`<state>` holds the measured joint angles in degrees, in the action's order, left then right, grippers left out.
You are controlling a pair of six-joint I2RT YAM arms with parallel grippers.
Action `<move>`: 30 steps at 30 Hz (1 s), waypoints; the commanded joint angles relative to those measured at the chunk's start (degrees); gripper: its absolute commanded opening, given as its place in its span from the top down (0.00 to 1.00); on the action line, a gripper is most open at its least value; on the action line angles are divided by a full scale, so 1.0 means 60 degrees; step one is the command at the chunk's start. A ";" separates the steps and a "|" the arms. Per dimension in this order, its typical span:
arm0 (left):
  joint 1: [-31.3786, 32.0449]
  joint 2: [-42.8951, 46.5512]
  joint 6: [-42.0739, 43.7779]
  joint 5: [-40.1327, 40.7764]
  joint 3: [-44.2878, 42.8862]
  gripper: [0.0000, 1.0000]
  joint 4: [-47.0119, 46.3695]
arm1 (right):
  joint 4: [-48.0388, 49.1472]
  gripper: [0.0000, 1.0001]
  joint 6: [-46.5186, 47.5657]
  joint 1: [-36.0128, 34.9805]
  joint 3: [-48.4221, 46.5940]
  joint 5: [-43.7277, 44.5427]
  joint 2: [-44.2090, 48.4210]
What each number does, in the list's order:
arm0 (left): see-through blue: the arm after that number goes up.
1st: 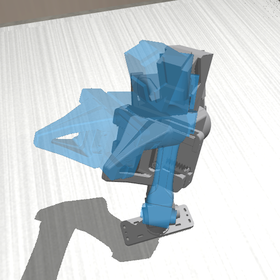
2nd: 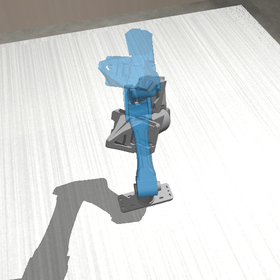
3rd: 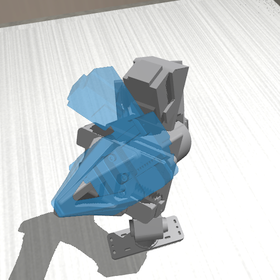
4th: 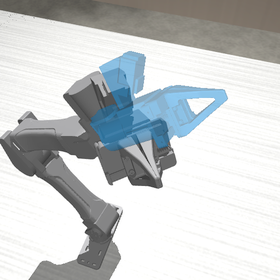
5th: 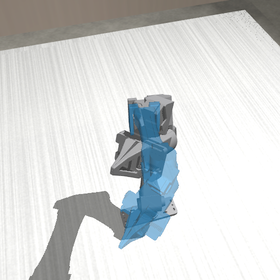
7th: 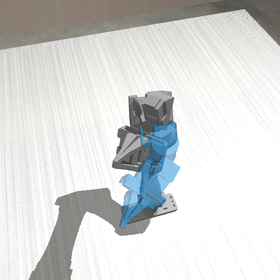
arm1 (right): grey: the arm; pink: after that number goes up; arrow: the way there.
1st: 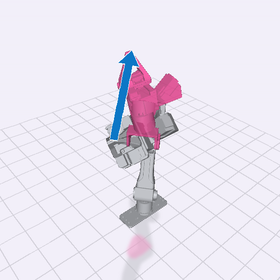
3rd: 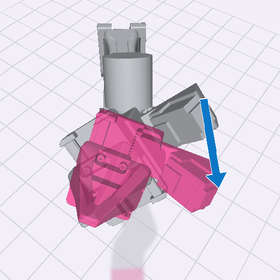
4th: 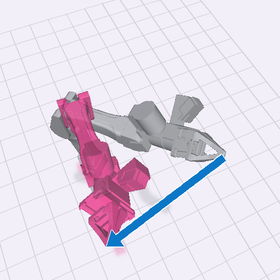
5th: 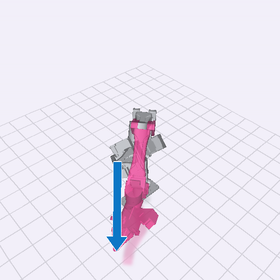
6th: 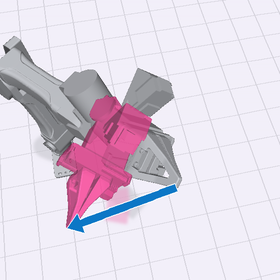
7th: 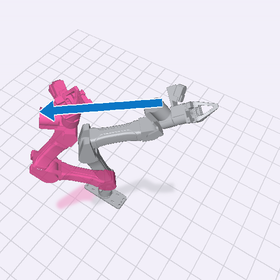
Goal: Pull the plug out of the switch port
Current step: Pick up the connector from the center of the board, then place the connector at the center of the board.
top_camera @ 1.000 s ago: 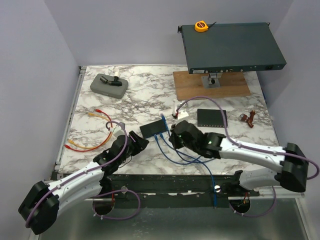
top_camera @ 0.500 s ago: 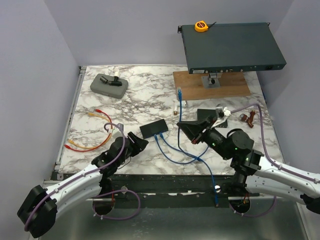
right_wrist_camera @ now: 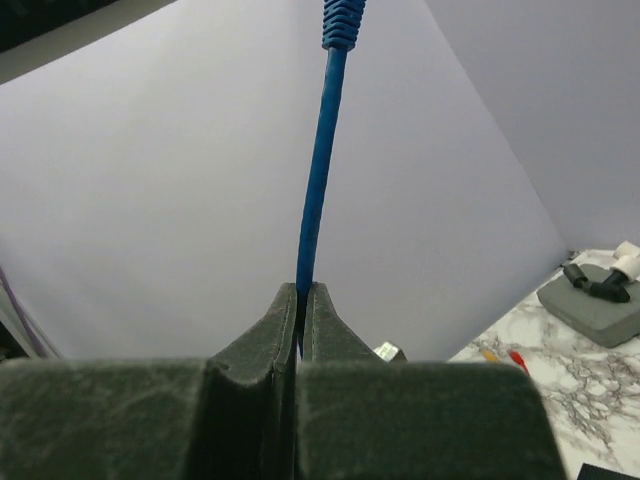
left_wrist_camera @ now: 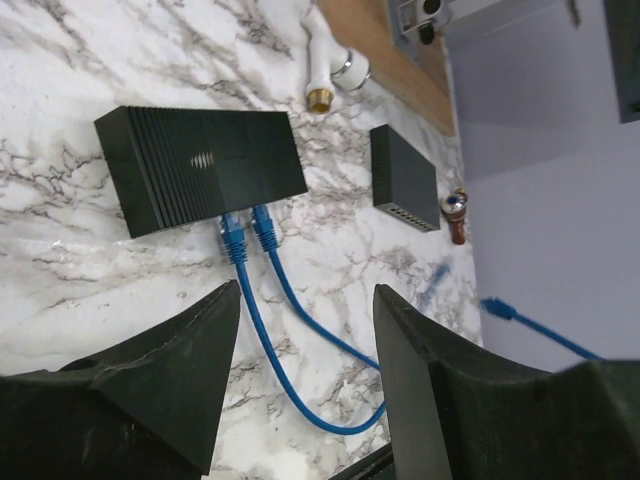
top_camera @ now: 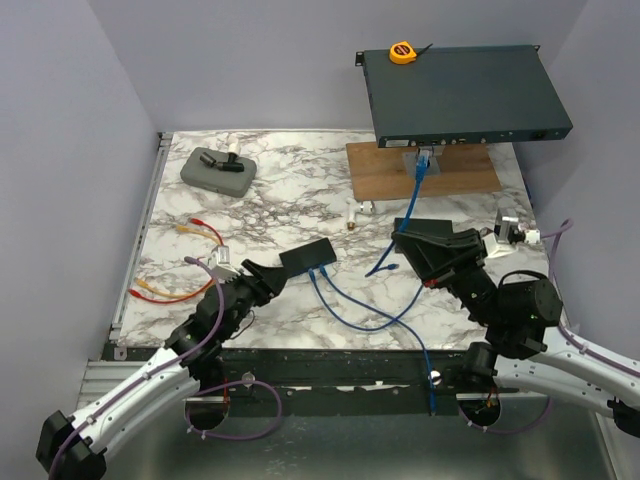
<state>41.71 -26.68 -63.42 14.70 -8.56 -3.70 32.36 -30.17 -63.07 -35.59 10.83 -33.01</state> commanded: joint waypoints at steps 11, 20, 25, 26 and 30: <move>0.0011 0.2195 0.3139 -0.2408 -0.0155 0.02 -0.3255 | -0.0451 0.99 -0.1296 -0.0057 0.0333 -0.0006 -0.1243; 0.0215 -0.0334 0.3860 -0.6893 -0.1345 0.04 -0.5618 | -0.1035 0.99 -0.1674 -0.0064 -0.0301 -0.0135 -0.1876; 0.0622 -0.1139 0.4338 -0.7295 -0.2010 0.08 -0.5384 | -0.1057 0.99 -0.1765 -0.0053 -0.0378 -0.0301 -0.2033; 0.0713 -0.1271 0.4465 -0.7321 -0.2127 0.10 -0.5286 | -0.1054 0.99 -0.1756 -0.0064 -0.0389 -0.0329 -0.2050; 0.1037 -0.1814 0.4929 -0.7321 -0.2521 0.16 -0.5018 | -0.1085 0.99 -0.1754 -0.0054 -0.0410 -0.0369 -0.2164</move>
<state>46.09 -35.09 -38.61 -25.56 -20.40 -33.10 26.61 -40.14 -63.07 -36.12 10.13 -45.56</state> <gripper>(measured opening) 0.875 0.015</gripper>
